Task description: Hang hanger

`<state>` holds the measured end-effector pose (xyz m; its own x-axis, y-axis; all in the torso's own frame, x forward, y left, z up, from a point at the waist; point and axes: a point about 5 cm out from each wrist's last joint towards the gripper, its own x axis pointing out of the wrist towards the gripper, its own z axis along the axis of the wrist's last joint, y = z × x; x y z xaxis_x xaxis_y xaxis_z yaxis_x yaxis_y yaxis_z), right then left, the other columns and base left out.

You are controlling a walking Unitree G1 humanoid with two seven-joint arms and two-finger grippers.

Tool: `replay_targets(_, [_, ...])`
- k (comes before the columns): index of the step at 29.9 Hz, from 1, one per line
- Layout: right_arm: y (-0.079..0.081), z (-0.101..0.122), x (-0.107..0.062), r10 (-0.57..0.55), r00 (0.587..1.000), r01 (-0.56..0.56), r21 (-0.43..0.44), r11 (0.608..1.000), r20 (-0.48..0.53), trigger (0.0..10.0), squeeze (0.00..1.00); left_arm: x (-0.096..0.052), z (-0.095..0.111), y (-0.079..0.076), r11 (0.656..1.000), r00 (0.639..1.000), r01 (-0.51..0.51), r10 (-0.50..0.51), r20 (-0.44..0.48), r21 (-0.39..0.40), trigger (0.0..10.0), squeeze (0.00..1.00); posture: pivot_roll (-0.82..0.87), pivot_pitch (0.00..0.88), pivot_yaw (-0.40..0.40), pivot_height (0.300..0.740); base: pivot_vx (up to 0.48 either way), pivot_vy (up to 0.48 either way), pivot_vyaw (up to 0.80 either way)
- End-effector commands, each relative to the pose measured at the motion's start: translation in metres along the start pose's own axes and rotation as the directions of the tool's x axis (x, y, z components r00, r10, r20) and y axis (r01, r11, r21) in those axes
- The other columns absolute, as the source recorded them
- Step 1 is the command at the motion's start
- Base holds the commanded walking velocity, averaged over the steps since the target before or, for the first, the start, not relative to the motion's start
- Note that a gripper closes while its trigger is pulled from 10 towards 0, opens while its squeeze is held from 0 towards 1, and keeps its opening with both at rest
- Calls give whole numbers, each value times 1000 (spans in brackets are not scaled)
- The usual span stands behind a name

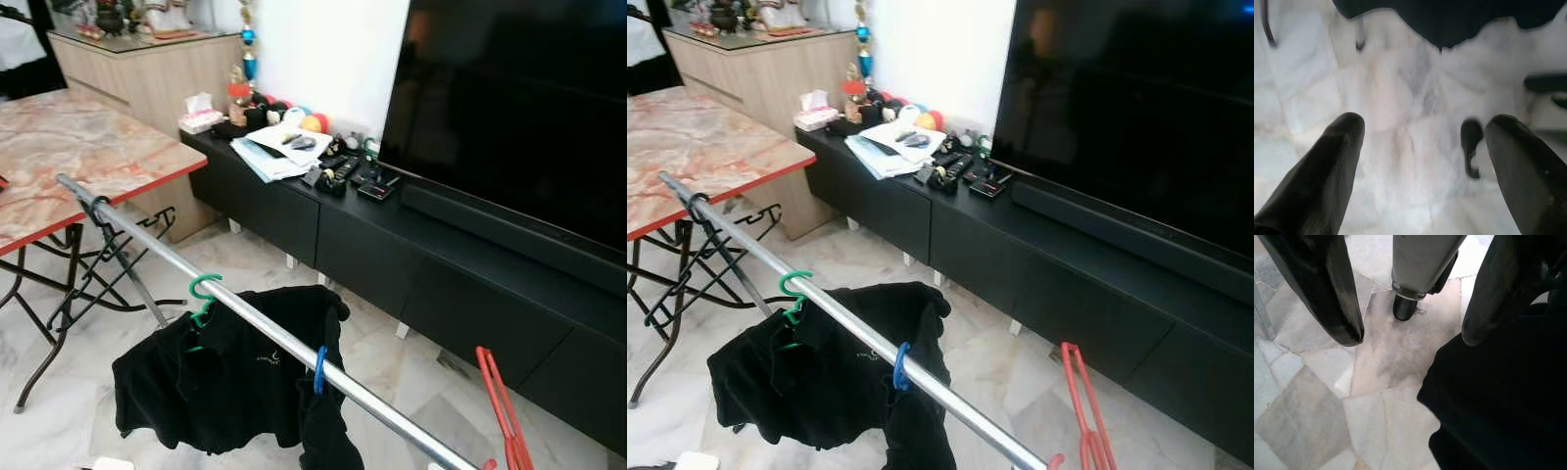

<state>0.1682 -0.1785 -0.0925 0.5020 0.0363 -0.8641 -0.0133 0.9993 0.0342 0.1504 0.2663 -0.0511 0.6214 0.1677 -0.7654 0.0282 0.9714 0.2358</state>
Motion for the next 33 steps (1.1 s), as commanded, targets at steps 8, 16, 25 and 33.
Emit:
replay_targets(8, [-2, 5, 0, -16, 1000, 16, 15, 1000, 14, 10000, 0, 10, -38, -20, 999, 980, 20, -11, -199, 43, 10000, 0, 202, 0, -32, 740, 0, 43, 0])
replay_targets(16, [3, 3, 1, -8, 1000, 8, 13, 1000, 8, 10000, 0, 12, -42, -26, 999, 977, 18, -10, -211, 32, 10000, 0, 209, 0, -36, 740, 0, 368, 0])
replay_targets(25, [3, 1, 1, -13, 1000, 13, 12, 1000, -3, 10000, 0, 11, -48, -30, 999, 976, 26, -18, -216, 34, 10000, 0, 211, 0, -36, 740, 0, 369, 0])
replay_targets(33, [-4, -5, -1, -27, 999, 26, -14, 1000, -34, 10000, 0, 11, -48, -32, 999, 978, 32, -25, -208, 33, 10000, 0, 211, 0, -38, 740, 0, 364, -485])
